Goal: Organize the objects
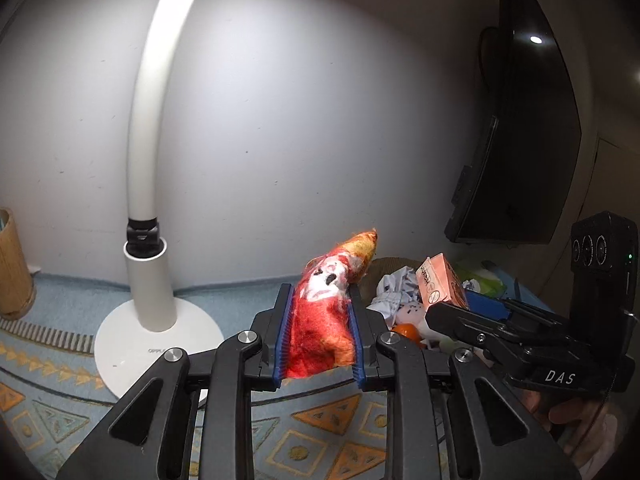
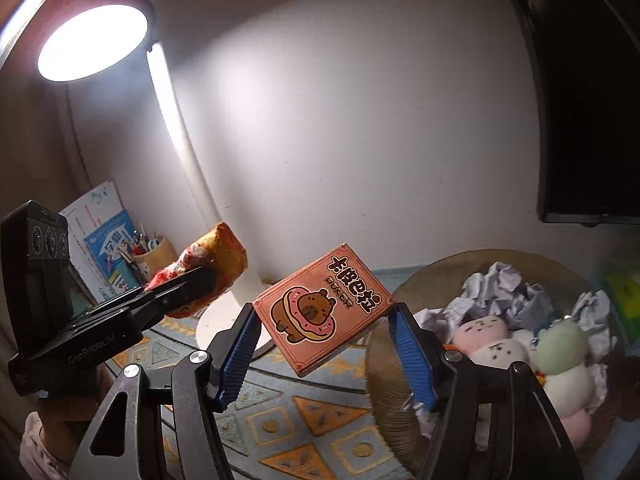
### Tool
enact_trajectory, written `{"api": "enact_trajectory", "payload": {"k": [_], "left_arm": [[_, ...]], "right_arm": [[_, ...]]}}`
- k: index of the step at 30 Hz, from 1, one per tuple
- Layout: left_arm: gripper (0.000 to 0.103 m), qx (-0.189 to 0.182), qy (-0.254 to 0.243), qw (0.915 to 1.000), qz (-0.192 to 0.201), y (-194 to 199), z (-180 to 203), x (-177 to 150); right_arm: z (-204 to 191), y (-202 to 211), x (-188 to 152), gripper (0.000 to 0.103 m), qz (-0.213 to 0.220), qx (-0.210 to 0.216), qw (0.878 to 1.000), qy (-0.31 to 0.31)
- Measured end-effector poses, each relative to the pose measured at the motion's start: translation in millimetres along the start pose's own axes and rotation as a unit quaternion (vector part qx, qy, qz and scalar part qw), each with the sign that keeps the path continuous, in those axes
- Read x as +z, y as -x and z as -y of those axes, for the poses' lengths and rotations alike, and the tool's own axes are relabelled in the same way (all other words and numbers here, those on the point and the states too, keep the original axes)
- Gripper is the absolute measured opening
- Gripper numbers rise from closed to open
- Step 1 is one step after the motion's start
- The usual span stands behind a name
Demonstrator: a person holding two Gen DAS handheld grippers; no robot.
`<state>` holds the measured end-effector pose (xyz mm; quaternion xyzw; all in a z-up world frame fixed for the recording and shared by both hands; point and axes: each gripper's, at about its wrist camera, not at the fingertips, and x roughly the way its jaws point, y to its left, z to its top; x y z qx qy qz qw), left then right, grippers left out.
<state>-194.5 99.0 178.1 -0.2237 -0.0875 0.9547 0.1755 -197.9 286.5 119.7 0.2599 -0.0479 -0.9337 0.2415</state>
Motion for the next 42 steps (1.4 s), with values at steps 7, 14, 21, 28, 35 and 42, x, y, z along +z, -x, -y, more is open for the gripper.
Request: {"api": "enact_trajectory", "payload": {"k": [7,14,21,28,35,42], "left_arm": [[0.021,-0.028,-0.016,0.9994,-0.012,-50,72,20],[0.021,-0.029,0.016,0.9993,-0.016,-82,87,23],[0.102,0.047,-0.048,0.9976,0.018,-83,96,8],[0.103,0.038,-0.028,0.9989,0.003,-65,92,12],[0.103,0.091,-0.029,0.9951,-0.025,-17,84,12],[0.103,0.182,-0.032,0.9787,-0.09,48,46,-11]], "right_arm": [[80,20,33,0.065,0.01,-0.052,0.997,-0.051],[104,25,38,0.065,0.016,-0.055,0.996,-0.07],[136,5,28,0.103,-0.022,-0.063,0.989,-0.134],[127,32,31,0.103,-0.002,-0.069,0.986,-0.149],[95,66,31,0.103,0.008,-0.04,0.984,-0.171],[12,79,10,0.103,-0.027,-0.013,0.988,-0.148]]}}
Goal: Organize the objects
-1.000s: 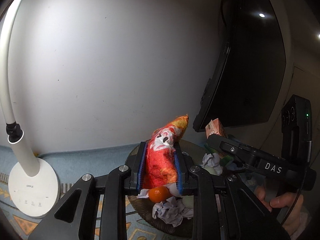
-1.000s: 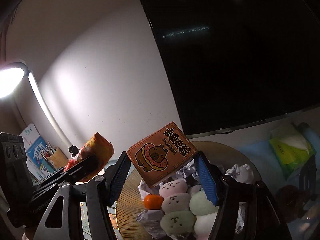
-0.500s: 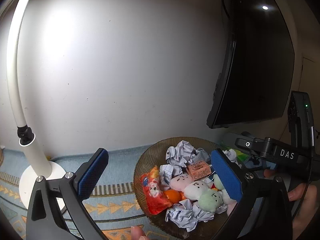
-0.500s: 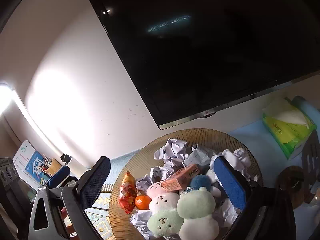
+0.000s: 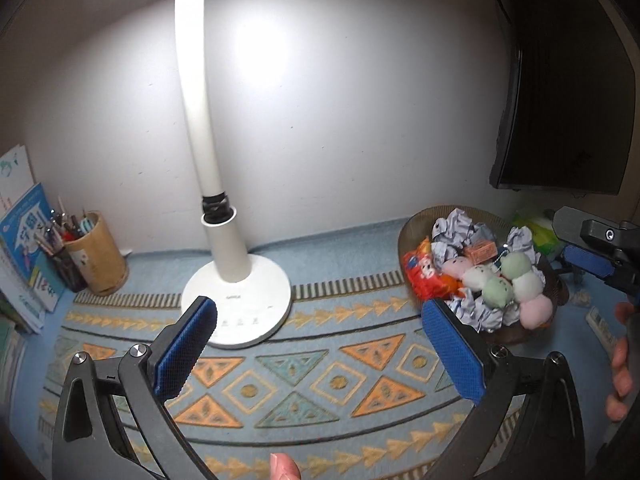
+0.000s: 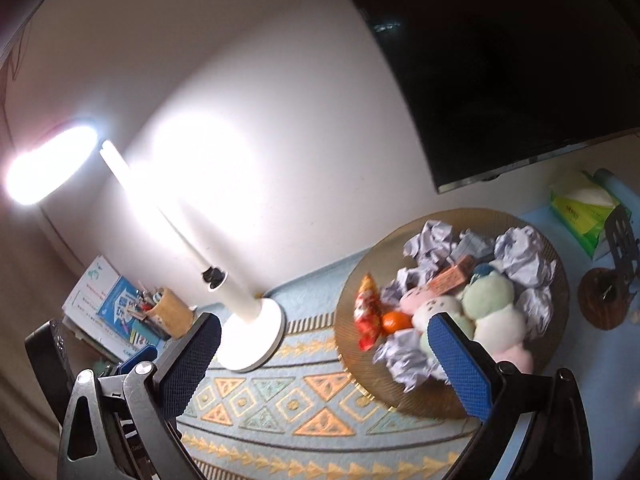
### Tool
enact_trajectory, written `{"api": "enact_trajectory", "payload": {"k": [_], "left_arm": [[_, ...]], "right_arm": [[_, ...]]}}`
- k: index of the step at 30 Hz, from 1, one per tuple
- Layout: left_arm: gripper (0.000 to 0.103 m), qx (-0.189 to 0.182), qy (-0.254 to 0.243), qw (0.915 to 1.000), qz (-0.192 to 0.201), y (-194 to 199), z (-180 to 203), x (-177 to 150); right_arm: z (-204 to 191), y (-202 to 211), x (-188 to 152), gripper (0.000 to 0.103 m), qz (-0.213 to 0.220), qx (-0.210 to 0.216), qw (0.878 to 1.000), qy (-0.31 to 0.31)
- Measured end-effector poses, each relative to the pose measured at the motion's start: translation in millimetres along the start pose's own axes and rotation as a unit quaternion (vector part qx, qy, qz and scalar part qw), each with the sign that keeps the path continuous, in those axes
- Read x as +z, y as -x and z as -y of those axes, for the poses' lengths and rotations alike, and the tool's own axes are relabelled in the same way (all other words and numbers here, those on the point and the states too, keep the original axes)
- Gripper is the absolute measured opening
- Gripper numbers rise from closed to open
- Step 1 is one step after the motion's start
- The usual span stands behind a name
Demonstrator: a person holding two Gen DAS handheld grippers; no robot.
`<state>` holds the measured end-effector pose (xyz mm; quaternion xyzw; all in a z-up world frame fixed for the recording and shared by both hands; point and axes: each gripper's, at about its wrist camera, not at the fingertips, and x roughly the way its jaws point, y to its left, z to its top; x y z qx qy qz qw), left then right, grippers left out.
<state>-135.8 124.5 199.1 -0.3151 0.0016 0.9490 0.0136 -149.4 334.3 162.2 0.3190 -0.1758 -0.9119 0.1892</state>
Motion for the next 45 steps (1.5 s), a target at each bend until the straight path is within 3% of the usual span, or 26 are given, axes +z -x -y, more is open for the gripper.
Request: {"api": "enact_trajectory", "payload": {"k": [10,13,17,21,25,27,29,45], "left_arm": [[0.103,0.049,0.038,0.9972,-0.042,44,-100,-82],[0.103,0.057,0.048,0.9956,-0.058,43,-119,-109],[0.103,0.077,0.054,0.9931,-0.07,33,-130,-143],[0.103,0.044,0.061,0.9923,-0.098,16,-130,-169],[0.103,0.047,0.041,0.9915,-0.115,3,-115,-185],[0.102,0.036,0.032,0.9885,-0.143,-7,-111,-189],[0.103,0.035,0.032,0.9881,-0.146,-9,-110,-189],[0.103,0.032,0.033,0.988,-0.147,-6,-113,-189]], "right_arm": [[-71,-11,-113,0.103,-0.074,-0.025,0.994,0.08],[-71,-22,-149,0.103,-0.098,-0.049,0.99,0.088],[-61,-35,-188,0.103,-0.122,-0.121,0.98,0.102],[-54,-41,-217,0.103,-0.146,-0.137,0.972,0.127],[-49,-45,-234,0.103,-0.159,-0.159,0.964,0.139],[-46,-48,-240,0.103,-0.163,-0.164,0.963,0.139],[-48,-49,-247,0.103,-0.144,-0.176,0.961,0.161],[-48,-48,-245,0.103,-0.144,-0.171,0.962,0.156]]}}
